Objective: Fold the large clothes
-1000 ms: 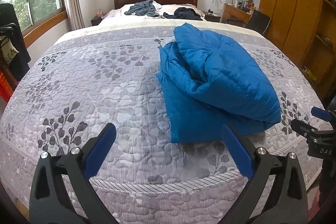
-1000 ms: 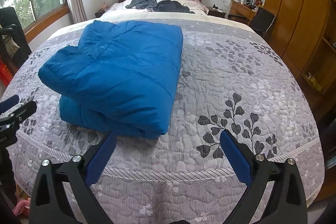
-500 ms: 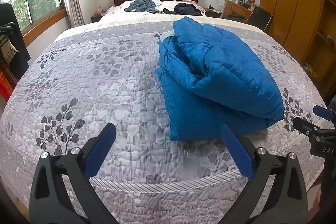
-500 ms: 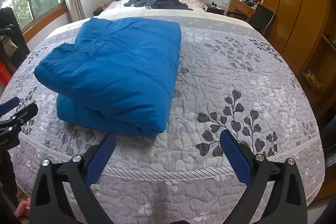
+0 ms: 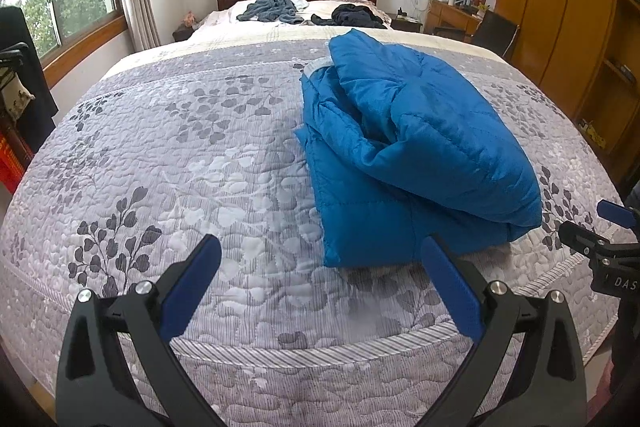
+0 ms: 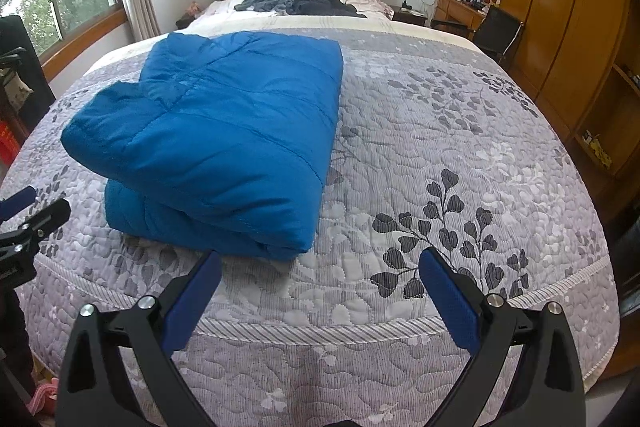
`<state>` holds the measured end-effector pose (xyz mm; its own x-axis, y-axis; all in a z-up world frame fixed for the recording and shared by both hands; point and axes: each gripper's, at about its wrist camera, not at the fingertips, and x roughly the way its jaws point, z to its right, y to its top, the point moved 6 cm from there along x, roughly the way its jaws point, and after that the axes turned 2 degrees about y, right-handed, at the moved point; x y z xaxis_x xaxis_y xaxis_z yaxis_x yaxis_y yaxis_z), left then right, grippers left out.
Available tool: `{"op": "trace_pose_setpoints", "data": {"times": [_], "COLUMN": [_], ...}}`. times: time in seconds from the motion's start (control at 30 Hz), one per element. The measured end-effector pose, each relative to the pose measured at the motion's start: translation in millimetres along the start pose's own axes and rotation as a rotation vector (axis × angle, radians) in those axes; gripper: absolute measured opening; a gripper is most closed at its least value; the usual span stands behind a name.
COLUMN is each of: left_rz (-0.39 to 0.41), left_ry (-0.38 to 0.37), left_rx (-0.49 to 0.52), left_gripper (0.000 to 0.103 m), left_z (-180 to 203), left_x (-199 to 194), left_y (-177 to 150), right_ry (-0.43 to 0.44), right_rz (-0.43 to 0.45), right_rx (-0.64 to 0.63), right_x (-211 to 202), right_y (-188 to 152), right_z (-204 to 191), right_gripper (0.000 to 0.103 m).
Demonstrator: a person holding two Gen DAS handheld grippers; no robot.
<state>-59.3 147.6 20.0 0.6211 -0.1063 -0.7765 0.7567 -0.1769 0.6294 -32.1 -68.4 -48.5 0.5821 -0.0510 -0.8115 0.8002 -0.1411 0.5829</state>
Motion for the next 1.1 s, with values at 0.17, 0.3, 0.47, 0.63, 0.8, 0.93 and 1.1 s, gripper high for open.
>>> {"op": "trace_pose_setpoints", "data": {"times": [0.17,0.3,0.47,0.63,0.8,0.93,1.1], "left_rz": [-0.001,-0.004,-0.006,-0.005,-0.003,-0.002,-0.002], "left_ry": [-0.001,-0.002,-0.002,-0.002,-0.002,-0.002,-0.003], "left_rx": [0.0,0.003,0.001,0.003,0.005,0.007,0.008], "left_gripper": [0.1,0.1,0.1,0.1,0.1,0.1,0.1], "left_z": [-0.5,-1.2,-1.5,-1.9,-1.0,-1.0,0.4], "left_x": [0.3,0.9,1.0,1.0,0.2,-1.3,-2.2], "left_y": [-0.6,-1.6,-1.3,-1.6,-0.5,-0.3,0.1], "right_ry": [0.0,0.001,0.0,0.0,0.001,0.002,0.002], "right_rz": [-0.002,-0.002,-0.002,-0.002,-0.003,-0.004,-0.004], "right_rx": [0.002,0.001,0.001,0.0,-0.001,-0.002,-0.003], "right_x": [1.0,1.0,1.2,1.1,2.2,3.4,3.3], "right_y": [-0.1,-0.1,-0.1,0.0,0.2,1.0,0.7], "right_z": [0.7,0.6,0.7,0.5,0.4,0.0,0.0], "right_gripper": [0.099,0.099,0.099,0.099,0.099,0.099,0.099]}}
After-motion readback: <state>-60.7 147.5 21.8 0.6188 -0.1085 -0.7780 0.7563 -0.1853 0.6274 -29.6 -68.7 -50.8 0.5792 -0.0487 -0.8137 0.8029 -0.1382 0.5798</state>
